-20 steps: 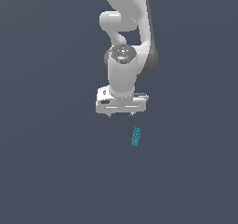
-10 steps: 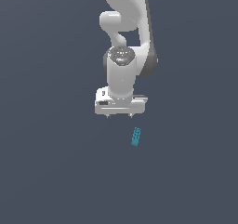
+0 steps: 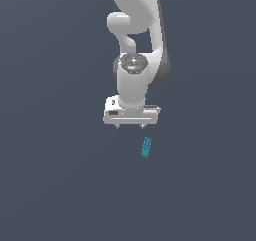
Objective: Pick up the object and move it to a goal position.
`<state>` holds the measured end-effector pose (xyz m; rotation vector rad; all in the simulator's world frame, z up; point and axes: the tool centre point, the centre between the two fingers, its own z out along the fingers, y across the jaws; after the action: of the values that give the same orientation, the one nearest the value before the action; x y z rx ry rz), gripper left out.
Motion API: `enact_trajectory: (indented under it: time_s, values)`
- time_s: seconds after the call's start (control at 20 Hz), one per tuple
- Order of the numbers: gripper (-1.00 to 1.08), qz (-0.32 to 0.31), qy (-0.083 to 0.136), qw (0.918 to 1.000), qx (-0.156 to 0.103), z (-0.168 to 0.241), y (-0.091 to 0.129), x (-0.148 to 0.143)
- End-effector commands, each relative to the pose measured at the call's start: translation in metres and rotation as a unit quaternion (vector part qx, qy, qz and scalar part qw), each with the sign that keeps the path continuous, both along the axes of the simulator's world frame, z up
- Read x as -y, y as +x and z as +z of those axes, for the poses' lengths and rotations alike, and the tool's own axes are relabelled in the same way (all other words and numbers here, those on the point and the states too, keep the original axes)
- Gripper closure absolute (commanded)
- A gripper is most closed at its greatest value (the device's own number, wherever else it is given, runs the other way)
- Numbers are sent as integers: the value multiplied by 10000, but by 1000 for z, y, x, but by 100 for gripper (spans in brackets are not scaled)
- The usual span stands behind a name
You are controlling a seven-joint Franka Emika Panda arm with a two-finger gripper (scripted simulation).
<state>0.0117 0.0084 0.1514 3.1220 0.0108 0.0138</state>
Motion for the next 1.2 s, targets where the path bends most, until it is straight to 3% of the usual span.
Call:
enact_trajectory:
  time_s: [0.0, 0.75, 1.15]
  values:
    - [-92, -100, 9, 9999, -3, -5, 3, -6]
    - [-92, -1176, 87, 9930, -21, -62, 24, -63]
    - [-92, -1462, 102, 9892, -29, -78, 28, -79]
